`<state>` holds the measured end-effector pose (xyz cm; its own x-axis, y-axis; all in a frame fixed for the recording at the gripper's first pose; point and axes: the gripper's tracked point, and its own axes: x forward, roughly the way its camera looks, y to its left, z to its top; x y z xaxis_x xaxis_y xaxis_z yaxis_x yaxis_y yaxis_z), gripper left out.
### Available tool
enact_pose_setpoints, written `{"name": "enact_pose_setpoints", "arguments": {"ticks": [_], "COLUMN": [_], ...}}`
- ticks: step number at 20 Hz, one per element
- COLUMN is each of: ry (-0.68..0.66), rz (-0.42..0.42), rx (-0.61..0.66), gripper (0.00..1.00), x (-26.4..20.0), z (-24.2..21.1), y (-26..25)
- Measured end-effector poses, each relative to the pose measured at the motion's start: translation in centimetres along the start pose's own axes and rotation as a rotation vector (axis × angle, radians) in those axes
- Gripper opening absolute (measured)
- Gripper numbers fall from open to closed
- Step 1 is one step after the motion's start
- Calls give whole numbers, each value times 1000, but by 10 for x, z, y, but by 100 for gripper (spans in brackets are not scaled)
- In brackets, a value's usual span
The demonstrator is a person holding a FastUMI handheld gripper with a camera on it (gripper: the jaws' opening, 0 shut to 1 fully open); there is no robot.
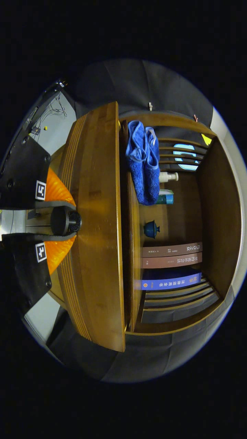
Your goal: Pull open the drawer, take out the items inside it, and place them on the countertop above the cabinet.
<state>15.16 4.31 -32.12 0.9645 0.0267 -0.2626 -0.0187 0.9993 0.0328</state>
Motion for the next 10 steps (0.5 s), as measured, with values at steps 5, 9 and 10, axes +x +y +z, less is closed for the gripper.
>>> {"name": "enact_pose_setpoints", "arguments": {"ticks": [5, 9, 10], "ry": [2, 3, 7], "rz": [8, 4, 5], "rx": [13, 11, 9], "gripper": [30, 30, 30], "x": [-39, -64, -69], "z": [-10, -18, -20], "y": [1, 1, 1]}}
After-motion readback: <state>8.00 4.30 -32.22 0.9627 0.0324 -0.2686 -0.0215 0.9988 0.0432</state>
